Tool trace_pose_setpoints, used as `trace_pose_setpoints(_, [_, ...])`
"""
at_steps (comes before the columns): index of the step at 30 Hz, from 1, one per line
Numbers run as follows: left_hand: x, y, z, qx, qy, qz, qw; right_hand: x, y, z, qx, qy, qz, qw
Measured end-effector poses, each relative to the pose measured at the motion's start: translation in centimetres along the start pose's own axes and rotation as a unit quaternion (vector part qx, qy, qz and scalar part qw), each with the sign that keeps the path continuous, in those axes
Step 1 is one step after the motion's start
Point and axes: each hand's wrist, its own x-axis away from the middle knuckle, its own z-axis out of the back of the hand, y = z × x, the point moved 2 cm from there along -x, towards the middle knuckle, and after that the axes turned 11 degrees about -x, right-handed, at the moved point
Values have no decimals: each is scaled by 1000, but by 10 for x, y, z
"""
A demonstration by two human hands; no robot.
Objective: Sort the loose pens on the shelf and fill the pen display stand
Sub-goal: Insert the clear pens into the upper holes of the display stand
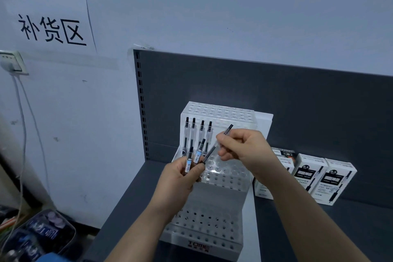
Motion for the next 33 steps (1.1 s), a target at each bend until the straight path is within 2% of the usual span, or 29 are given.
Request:
trace_pose_setpoints(2, [0,0,2,-2,15,-5,1000,-1,-5,4,-3,15,12,1000])
trace_pose_setpoints(5, [-1,-2,9,8,46,-5,999,-4,-19,17,22,76,79,994])
trace_pose_setpoints(7, [-2,-5,12,7,56,2,998,-6,-25,20,75,109,131,982])
trace_pose_setpoints(10, [-3,-8,12,48,51,24,997,-12,-23,13,198,118,159,960])
trace_pose_setpoints(13, [-5,-8,11,49,53,25,997,-22,-14,4,296,96,149,938])
trace_pose_setpoints(17, [-4,-8,10,38,43,0,998,-30,-4,-6,330,82,127,932])
trace_pose_setpoints(22, [-3,-6,8,76,36,5,996,-31,-3,-5,334,83,115,932])
trace_pose_setpoints(27, [-2,-6,6,61,42,4,997,-31,-1,-8,355,67,119,925])
trace_pose_setpoints(33, [-1,-2,4,37,32,-8,999,-27,3,-5,333,81,93,935])
